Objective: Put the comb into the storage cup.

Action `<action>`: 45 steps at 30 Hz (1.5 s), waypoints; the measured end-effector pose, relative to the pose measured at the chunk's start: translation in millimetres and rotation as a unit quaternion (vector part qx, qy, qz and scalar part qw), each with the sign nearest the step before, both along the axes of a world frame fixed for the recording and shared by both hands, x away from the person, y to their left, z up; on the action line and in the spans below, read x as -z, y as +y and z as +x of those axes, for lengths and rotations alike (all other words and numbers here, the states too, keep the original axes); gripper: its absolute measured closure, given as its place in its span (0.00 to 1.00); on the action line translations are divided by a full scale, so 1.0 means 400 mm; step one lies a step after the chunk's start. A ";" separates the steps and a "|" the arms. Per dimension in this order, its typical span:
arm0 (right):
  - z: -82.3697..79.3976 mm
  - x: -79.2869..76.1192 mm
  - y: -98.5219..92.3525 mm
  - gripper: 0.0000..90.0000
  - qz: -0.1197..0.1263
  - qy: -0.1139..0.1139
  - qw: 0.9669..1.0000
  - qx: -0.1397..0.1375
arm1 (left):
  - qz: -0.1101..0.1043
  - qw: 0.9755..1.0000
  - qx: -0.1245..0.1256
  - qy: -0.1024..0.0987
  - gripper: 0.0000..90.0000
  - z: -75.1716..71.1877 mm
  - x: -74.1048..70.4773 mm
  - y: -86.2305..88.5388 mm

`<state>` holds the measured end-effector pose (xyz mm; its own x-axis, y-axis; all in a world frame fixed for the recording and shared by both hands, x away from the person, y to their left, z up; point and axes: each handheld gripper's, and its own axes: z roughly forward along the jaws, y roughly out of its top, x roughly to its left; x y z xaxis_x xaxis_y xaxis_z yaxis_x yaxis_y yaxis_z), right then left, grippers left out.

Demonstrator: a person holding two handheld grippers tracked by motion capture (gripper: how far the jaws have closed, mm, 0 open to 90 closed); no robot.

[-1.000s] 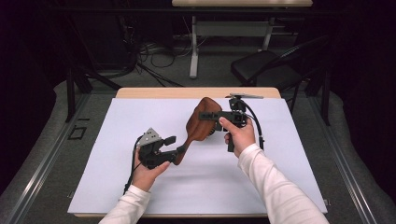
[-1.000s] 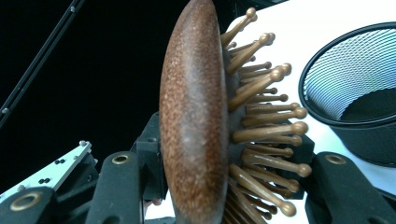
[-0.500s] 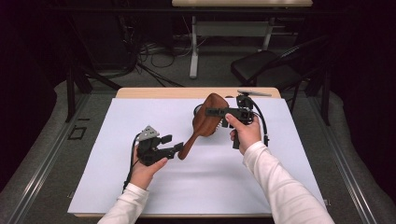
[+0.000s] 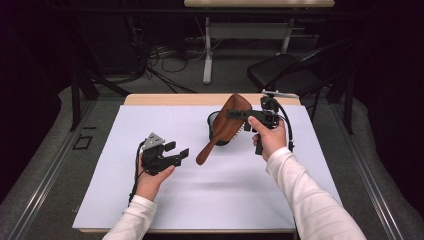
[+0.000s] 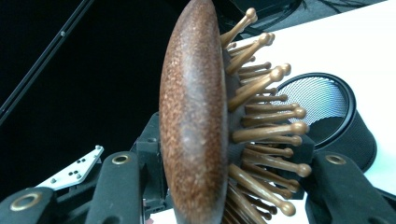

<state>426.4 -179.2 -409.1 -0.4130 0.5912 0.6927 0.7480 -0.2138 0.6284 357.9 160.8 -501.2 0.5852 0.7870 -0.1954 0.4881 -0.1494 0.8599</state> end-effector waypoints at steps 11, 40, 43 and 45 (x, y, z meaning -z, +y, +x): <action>0.007 -0.023 -0.011 0.53 -0.007 -0.008 1.000 0.010 | -0.003 0.999 -0.047 0.007 0.17 0.014 0.003 0.036; 0.028 -0.063 -0.040 0.53 -0.016 -0.028 0.998 0.049 | 0.025 0.996 -0.086 0.017 0.00 0.031 0.024 0.071; 0.033 -0.068 -0.042 0.53 -0.017 -0.030 0.998 0.056 | 0.025 0.996 -0.085 0.017 0.00 0.030 0.024 0.071; 0.036 -0.071 -0.044 0.53 -0.015 -0.033 0.998 0.061 | 0.026 0.996 -0.086 0.016 0.00 0.030 0.024 0.071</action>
